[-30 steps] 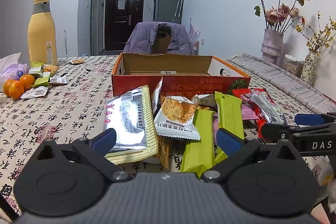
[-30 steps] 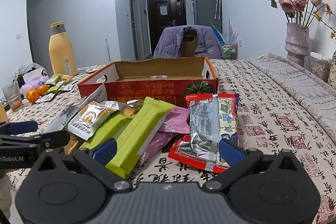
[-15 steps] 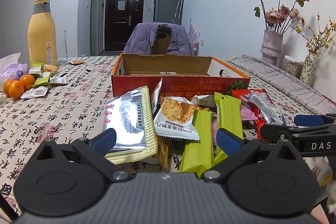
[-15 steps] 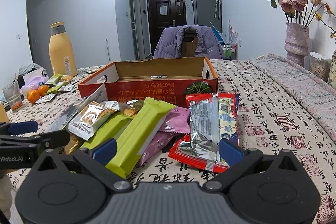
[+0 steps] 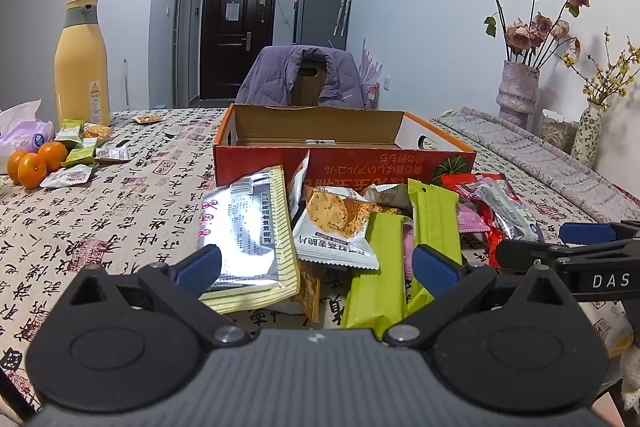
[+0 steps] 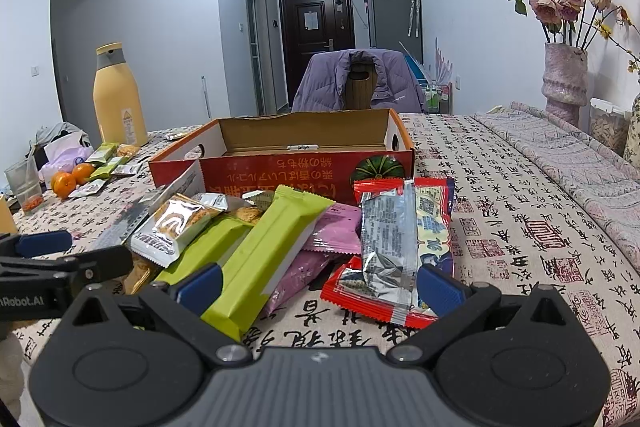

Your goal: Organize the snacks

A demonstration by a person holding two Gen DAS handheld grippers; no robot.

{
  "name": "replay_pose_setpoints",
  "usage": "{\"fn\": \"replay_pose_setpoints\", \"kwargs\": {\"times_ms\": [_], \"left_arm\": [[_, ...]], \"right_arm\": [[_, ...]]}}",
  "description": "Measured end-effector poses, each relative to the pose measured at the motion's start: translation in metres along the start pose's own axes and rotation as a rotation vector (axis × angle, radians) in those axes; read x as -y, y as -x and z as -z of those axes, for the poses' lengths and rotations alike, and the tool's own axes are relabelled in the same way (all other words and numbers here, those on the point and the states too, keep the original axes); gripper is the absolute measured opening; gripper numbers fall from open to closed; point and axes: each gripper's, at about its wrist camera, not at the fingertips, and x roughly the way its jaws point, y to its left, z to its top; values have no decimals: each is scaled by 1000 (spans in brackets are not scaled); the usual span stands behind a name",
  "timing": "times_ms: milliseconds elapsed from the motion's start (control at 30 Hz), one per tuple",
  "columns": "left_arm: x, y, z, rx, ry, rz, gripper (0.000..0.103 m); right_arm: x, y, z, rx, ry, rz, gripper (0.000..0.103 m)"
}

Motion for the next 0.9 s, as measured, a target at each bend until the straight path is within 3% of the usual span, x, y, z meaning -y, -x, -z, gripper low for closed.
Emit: {"fn": "replay_pose_setpoints", "kwargs": {"times_ms": [900], "left_arm": [[-1,-1,-2,7,3,16,103]], "right_arm": [[2,2,-1,-1,-8,-2,103]]}}
